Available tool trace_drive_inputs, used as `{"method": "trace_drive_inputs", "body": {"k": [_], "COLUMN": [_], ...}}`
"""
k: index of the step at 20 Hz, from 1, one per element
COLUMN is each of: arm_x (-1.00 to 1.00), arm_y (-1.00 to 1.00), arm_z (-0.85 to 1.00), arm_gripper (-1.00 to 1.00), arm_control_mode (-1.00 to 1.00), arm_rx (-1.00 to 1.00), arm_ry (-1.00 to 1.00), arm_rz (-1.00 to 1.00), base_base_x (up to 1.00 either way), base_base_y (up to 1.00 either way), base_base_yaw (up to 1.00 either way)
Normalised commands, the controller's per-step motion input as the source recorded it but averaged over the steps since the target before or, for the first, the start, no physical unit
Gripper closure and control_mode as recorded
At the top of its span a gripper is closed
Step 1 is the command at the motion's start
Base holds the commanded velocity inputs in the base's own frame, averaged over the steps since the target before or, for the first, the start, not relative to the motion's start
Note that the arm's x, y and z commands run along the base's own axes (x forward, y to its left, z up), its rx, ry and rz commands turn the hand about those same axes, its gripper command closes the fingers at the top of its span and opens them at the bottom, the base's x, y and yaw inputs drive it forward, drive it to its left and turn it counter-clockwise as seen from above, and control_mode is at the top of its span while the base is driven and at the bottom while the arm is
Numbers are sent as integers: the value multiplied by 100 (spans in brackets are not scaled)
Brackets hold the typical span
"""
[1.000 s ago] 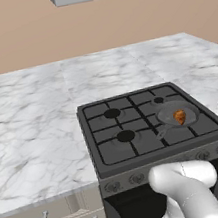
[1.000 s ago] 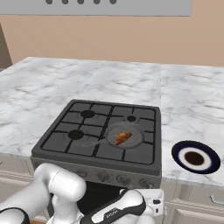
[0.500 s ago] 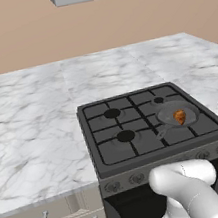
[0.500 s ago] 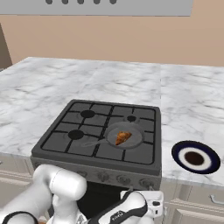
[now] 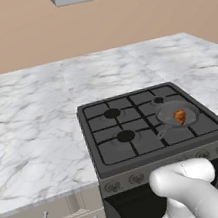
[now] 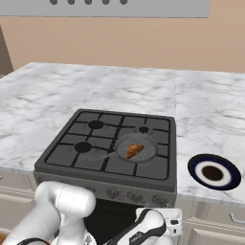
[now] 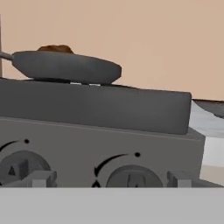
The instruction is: Pick the croissant and place it on the pan. Then turn on the stove to warm the croissant.
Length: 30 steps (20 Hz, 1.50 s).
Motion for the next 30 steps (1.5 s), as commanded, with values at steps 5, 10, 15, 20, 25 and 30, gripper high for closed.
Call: {"method": "trace_drive_inputs", "body": {"k": [5, 10, 15, 20, 25, 30], "arm_x": [17, 18, 20, 17, 13, 20], "arm_y": [-1, 0, -7, -16, -16, 1], "arm_z": [-11, -14, -14, -20, -22, -5], "arm_gripper": [-100, -100, -100, -100, -100, 100], "arm_control_mode": [-100, -100, -100, -100, -100, -100], "arm_rx": [0, 0, 0, 0, 0, 0], "arm_ry": [-1, -2, -3, -4, -5, -1], "arm_rz": [0, 0, 0, 0, 0, 0], "base_base_x": [0, 0, 0, 0, 0, 0], "base_base_y": [0, 0, 0, 0, 0, 0], "base_base_yaw": [0, 0, 0, 0, 0, 0]}}
